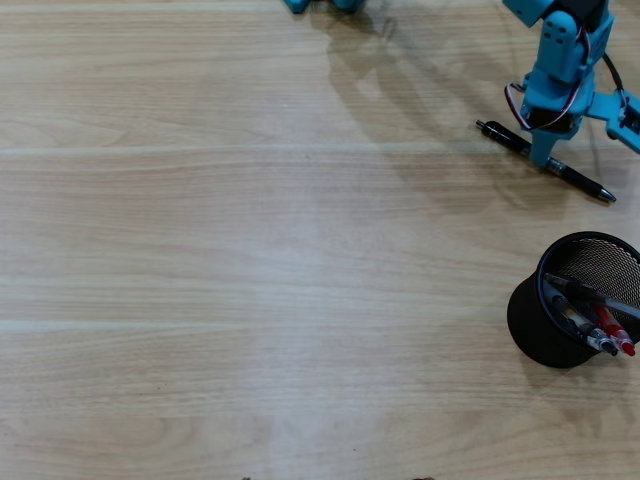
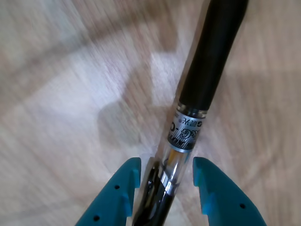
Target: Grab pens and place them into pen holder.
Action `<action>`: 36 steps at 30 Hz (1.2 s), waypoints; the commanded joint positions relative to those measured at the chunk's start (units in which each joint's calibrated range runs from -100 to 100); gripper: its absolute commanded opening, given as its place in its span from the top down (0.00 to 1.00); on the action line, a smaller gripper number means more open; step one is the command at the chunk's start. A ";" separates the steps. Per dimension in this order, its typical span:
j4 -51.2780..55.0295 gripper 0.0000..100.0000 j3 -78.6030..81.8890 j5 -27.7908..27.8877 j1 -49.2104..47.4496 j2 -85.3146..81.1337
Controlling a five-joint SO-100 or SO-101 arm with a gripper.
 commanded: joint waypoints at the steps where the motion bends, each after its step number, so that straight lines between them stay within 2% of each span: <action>1: -0.78 0.86 -3.02 0.07 1.82 2.28; 4: -0.70 0.88 -3.65 -0.50 2.39 5.41; 6: -0.61 0.99 -5.91 -0.56 2.39 5.83; 13: -1.81 0.98 -19.86 -2.60 2.95 -3.55; 15: -8.35 0.98 -24.93 -2.60 3.76 -5.92; 19: -32.24 0.98 -29.82 -2.18 6.58 -7.10; 23: -58.80 0.98 -24.38 -2.70 11.02 -5.75; 25: -68.51 0.98 -20.94 -4.53 13.52 -4.31; 29: -74.10 0.98 -13.25 -11.74 17.06 -1.01; 36: -74.10 0.98 -10.35 -13.10 17.71 4.06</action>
